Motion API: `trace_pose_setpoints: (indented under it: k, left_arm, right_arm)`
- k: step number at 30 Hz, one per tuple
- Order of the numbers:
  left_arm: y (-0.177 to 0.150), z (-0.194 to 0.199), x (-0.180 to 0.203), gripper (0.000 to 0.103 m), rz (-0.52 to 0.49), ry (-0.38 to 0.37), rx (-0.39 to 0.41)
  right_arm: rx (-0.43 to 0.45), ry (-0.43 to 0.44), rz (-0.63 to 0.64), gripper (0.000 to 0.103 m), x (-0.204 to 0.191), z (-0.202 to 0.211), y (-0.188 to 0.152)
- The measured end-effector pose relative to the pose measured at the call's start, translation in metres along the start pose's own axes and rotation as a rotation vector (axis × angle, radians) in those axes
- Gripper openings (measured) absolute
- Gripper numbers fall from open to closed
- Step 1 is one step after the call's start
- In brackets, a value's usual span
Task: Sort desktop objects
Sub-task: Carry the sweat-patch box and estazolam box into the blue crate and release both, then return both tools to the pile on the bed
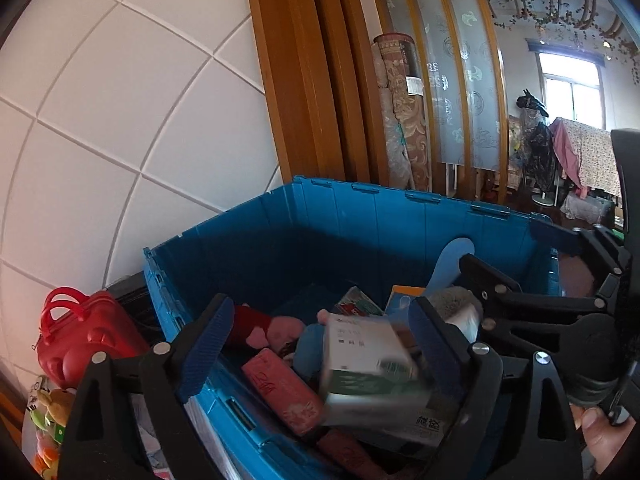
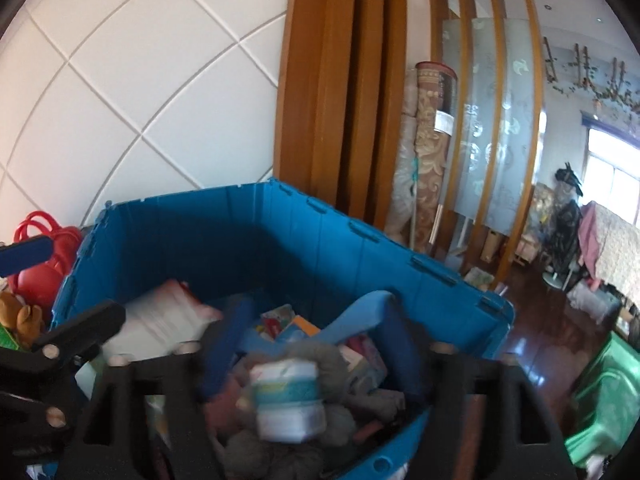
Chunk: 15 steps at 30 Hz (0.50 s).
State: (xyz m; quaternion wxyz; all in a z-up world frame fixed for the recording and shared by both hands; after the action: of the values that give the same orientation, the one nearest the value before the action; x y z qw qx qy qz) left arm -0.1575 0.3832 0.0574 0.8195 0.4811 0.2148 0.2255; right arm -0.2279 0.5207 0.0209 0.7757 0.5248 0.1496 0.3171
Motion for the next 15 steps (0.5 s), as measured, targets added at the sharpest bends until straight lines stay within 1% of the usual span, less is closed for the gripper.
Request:
trace_pose_setpoints:
  k: [5, 11, 15]
  left_arm:
    - [-0.003, 0.008, -0.012, 0.095, 0.028, 0.024, 0.022]
    - [-0.01, 0.026, -0.035, 0.097, 0.083, 0.057, 0.063]
    - [-0.022, 0.038, -0.056, 0.097, 0.12, 0.118, 0.079]
  right_arm:
    - [0.025, 0.0, -0.016, 0.103, 0.006, 0.009, 0.003]
    - [0.045, 0.027, -0.022, 0.103, -0.002, 0.025, 0.01]
    - [0.075, 0.068, -0.005, 0.103, -0.018, 0.042, 0.015]
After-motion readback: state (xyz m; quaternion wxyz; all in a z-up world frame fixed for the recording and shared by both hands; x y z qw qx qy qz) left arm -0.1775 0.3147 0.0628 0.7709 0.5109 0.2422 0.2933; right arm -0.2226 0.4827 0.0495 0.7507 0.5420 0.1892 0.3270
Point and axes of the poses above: each gripper's, at about its wrist camera, not at the fingertips, and z roughly against the way its jaws point, x to its right, y to its top, the point moved 5 cm from there along -z, roughly the way its jaws point, and after that the axes turned 1 degree about z, right-handed, at the moved point
